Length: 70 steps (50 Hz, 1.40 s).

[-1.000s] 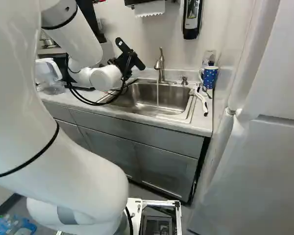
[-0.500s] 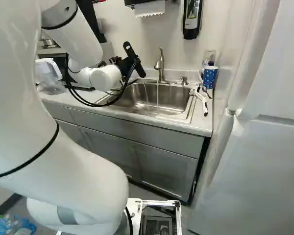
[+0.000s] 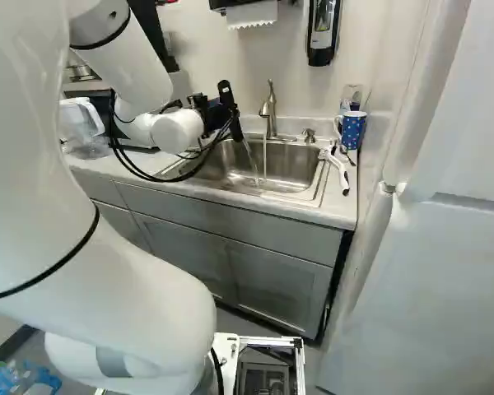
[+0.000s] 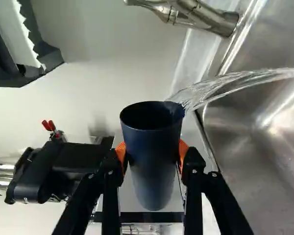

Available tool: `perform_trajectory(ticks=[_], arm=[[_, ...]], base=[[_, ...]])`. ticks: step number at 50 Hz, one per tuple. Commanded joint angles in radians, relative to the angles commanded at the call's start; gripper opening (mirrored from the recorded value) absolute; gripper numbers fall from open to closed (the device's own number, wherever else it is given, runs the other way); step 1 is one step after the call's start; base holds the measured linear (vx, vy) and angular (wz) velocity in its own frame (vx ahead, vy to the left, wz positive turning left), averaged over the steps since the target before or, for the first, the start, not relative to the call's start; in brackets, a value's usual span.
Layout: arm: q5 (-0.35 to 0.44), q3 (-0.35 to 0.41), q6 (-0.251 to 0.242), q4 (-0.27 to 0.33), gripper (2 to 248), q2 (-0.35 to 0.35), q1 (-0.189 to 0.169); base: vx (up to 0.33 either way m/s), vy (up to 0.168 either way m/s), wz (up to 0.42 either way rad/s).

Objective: Rinse the cup and place it in the tray

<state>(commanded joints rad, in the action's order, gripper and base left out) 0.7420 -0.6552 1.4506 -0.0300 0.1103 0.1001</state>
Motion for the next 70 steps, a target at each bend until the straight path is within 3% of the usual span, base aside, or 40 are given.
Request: perform_trajectory(ticks=[63,70], arm=[[0.000,0.000,0.662,0.000,121,0.000,0.000],[0.000,0.000,0.662,0.000,121,0.000,0.000]], base=[[0.000,0.000,0.000],[0.000,0.000,0.000]])
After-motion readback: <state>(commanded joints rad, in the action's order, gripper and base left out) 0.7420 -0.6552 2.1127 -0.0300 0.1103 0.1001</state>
